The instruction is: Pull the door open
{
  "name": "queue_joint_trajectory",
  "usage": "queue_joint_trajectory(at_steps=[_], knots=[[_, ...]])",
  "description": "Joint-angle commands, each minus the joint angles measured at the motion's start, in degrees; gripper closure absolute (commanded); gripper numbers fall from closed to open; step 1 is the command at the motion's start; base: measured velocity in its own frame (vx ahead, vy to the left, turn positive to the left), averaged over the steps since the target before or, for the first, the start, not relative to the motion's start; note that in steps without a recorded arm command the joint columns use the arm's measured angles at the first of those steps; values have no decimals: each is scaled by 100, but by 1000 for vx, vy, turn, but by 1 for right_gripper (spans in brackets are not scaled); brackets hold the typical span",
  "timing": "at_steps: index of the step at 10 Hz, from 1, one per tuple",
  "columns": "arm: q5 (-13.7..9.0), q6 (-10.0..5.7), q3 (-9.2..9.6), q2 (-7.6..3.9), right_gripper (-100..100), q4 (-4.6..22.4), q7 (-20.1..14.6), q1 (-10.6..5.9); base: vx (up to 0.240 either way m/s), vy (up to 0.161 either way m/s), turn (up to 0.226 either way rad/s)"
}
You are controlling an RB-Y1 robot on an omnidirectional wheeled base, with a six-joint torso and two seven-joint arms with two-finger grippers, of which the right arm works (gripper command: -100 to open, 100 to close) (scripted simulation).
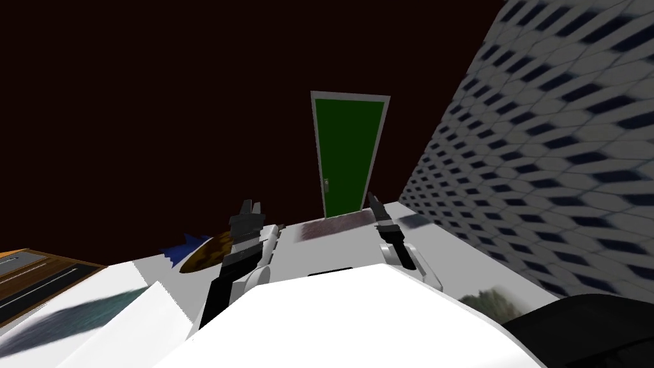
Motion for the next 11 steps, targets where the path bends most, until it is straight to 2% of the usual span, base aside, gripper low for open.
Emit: queue_joint_trajectory(at_steps=[1,11], knots=[[172,4,-109,-29,-100,148,83,-69,111,45,67],[1233,-45,-754,-83,-100,1093,584,-455,108,40,89]])
